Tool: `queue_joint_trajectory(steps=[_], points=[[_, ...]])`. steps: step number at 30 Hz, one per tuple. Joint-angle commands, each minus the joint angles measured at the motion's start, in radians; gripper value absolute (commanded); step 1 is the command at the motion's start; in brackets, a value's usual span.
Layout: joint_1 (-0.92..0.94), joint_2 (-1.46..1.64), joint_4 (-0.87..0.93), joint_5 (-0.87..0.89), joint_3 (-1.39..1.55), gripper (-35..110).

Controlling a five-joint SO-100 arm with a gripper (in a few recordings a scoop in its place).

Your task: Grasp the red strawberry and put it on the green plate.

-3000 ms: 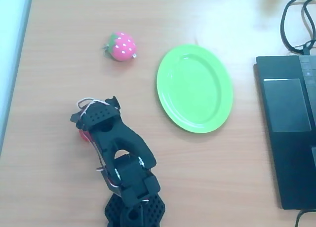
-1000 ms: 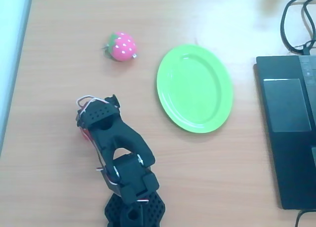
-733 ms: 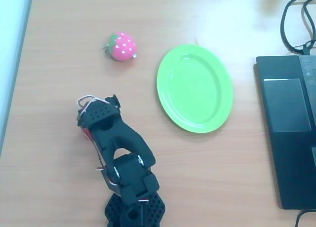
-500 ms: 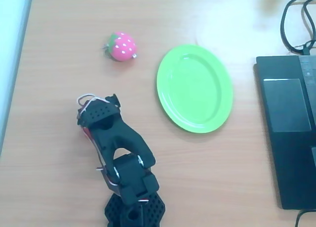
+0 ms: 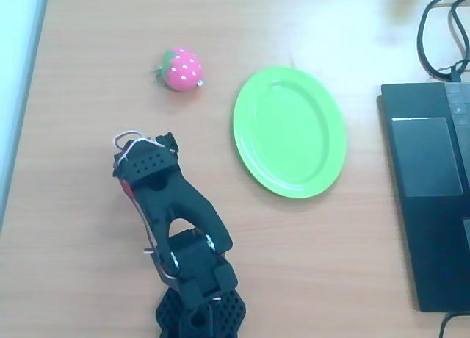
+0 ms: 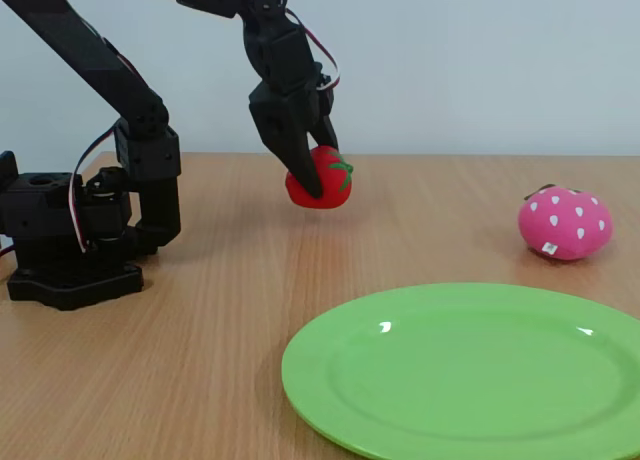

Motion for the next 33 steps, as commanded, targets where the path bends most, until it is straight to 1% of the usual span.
queue_joint_trajectory(steps=[1,7,15,33], points=[[0.002,0.021,0.038,0.014,-0.080,20],[0.048,-0.037,0.137,0.086,-0.255,19],[0.147,-0.063,0.230,0.146,-0.393,18],[0.540,-0.258,0.252,0.298,-0.569,12]])
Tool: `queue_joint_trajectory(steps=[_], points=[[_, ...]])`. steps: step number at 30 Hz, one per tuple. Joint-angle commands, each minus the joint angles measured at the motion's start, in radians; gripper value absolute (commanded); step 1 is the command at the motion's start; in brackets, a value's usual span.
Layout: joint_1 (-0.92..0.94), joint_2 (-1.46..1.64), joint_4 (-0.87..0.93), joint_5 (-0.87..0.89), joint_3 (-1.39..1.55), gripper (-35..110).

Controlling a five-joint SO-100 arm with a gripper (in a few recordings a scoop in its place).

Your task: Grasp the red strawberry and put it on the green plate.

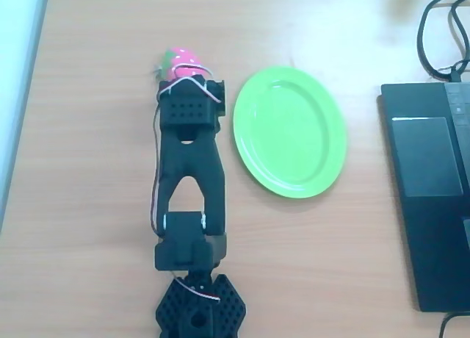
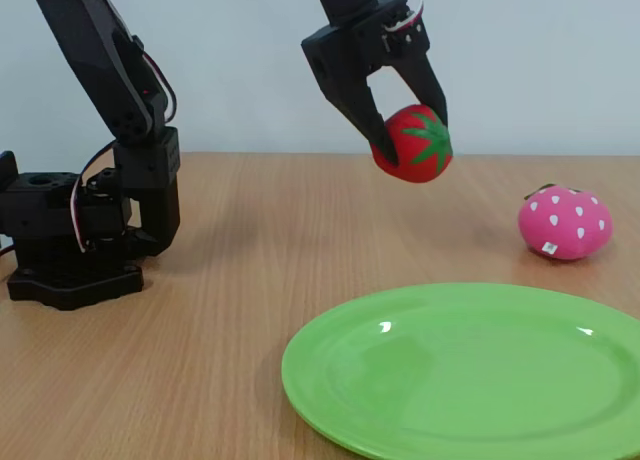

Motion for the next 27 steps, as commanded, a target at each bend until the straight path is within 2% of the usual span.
queue_joint_trajectory(steps=[1,11,27], points=[[0.075,-0.029,0.020,0.008,-0.046,12],[0.202,-0.264,0.021,0.060,-0.227,10],[0.304,-0.531,0.017,0.077,-0.454,10]])
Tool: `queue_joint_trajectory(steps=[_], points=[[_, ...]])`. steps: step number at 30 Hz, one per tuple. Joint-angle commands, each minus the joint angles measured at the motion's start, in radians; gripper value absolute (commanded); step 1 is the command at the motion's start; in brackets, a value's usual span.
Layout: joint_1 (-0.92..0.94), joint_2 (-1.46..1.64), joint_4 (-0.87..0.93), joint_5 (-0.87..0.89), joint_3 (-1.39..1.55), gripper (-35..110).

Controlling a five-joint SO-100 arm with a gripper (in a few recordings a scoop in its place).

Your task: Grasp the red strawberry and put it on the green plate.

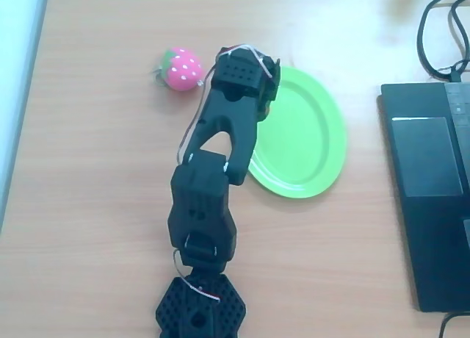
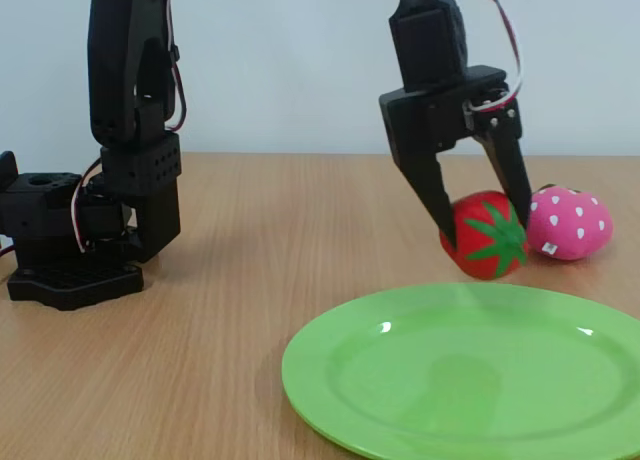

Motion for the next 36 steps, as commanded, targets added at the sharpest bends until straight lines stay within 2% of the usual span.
queue_joint_trajectory(steps=[1,24,36], points=[[0.034,-0.006,0.012,0.006,-0.044,10],[0.202,-0.152,-0.028,0.048,-0.094,9],[0.209,-0.158,-0.035,0.044,-0.098,22]])
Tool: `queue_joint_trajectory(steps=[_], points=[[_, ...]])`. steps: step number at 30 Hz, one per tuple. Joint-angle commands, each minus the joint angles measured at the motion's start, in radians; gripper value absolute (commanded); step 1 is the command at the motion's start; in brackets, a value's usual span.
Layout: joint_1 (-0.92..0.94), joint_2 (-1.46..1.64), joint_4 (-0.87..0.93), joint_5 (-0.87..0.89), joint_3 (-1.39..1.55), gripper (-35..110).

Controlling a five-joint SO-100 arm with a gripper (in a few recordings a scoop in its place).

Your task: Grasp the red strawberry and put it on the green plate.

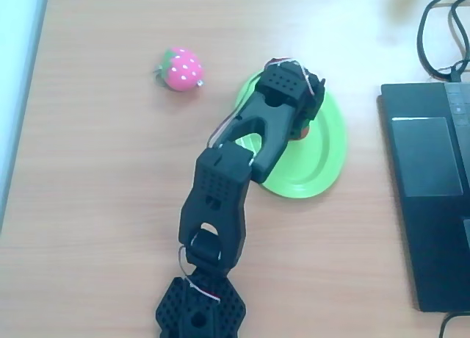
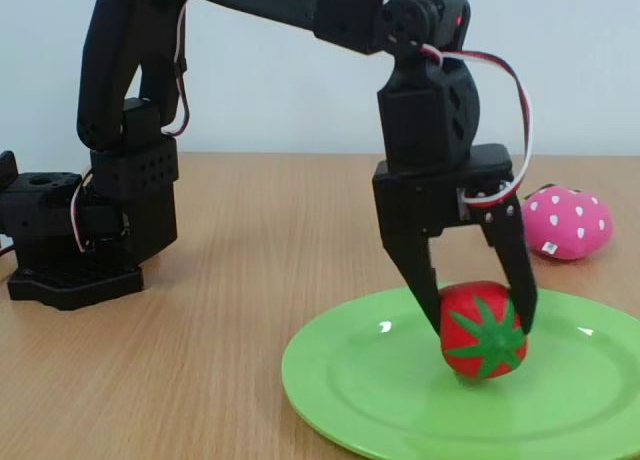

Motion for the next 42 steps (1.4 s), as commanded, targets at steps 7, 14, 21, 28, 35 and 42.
queue_joint_trajectory(steps=[7,14,21,28,35,42], points=[[0.008,0.032,0.005,-0.012,-0.012,29],[0.009,0.067,0.005,-0.012,0.002,32],[0.000,0.129,0.000,-0.018,0.057,35],[-0.006,0.126,-0.006,-0.020,0.075,36],[-0.012,0.173,-0.008,-0.025,0.115,40],[-0.063,0.436,-0.038,-0.017,0.245,34]])
